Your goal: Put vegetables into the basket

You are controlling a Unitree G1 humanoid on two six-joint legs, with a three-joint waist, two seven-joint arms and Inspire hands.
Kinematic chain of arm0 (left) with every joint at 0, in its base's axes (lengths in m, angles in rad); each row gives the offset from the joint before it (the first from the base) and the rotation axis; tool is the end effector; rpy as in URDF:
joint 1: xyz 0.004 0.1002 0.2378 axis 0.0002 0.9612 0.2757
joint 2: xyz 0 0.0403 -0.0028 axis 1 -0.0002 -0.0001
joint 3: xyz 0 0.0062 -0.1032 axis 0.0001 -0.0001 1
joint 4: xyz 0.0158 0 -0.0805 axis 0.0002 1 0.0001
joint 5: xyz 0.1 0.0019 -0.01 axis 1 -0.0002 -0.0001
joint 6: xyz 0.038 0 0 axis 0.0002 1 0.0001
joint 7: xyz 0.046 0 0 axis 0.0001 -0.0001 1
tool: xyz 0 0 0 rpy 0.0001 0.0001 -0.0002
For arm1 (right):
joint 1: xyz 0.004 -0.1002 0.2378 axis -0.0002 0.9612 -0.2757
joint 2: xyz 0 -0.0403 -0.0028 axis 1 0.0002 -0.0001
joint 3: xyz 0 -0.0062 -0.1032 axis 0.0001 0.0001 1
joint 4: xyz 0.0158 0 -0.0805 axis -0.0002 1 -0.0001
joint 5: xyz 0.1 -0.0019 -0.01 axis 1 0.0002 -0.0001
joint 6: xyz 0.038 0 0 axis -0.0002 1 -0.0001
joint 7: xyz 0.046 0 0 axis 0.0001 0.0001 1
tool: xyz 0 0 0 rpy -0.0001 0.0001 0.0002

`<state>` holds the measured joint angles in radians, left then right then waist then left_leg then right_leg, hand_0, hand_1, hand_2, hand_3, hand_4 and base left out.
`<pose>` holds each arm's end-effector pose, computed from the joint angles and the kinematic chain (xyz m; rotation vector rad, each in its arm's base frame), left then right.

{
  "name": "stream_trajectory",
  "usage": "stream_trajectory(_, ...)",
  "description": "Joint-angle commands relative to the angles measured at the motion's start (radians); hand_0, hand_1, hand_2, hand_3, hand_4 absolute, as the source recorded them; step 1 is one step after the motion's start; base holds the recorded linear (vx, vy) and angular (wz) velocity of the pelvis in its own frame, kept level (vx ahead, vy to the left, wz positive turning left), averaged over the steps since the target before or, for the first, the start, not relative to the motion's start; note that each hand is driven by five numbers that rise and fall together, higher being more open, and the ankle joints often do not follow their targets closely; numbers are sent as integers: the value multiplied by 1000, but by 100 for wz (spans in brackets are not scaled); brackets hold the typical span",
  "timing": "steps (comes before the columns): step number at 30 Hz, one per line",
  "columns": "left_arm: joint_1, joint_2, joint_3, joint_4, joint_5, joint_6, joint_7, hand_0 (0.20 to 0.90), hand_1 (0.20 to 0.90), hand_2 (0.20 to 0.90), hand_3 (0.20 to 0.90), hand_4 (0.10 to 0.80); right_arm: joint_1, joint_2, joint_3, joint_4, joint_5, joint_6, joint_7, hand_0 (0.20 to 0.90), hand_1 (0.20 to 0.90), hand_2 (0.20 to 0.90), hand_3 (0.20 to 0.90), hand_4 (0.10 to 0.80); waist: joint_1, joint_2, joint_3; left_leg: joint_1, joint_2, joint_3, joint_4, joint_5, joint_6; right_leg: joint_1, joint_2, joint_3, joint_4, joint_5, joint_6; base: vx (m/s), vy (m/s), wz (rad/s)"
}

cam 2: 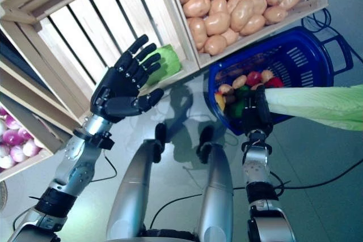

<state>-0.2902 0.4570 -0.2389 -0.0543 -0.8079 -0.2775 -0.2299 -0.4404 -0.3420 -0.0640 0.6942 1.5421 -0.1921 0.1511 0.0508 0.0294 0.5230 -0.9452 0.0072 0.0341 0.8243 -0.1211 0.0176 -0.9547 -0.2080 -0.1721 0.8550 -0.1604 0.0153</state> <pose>0.2455 0.1733 0.1259 -0.3159 -0.4778 -0.5309 0.2755 -0.2429 0.0439 1.1905 -0.1650 -0.2544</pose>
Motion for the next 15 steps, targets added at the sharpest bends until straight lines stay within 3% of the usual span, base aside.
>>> stream_trajectory(1,-70,-18,2,-117,21,-96,15,900,900,900,900,800,-58,-107,-15,-8,-76,45,-47,300,300,300,300,400,20,39,-3,-26,-18,31,70,-92,16,9,12,31,104,-16,21,0,0,0)
stream_trajectory(8,-94,-14,-23,-115,73,-94,66,900,900,900,900,800,-112,-121,23,103,-83,139,-102,300,300,300,300,400,30,45,-3,-52,-26,28,73,-81,18,-19,23,32,116,-7,17,11,-6,0)
stream_trajectory(15,-91,-5,-28,-122,76,-87,78,900,900,900,900,800,-100,-137,60,181,-186,277,-41,300,300,300,300,400,38,44,-3,-73,-37,16,69,-66,15,-33,34,23,107,6,15,17,-31,2)
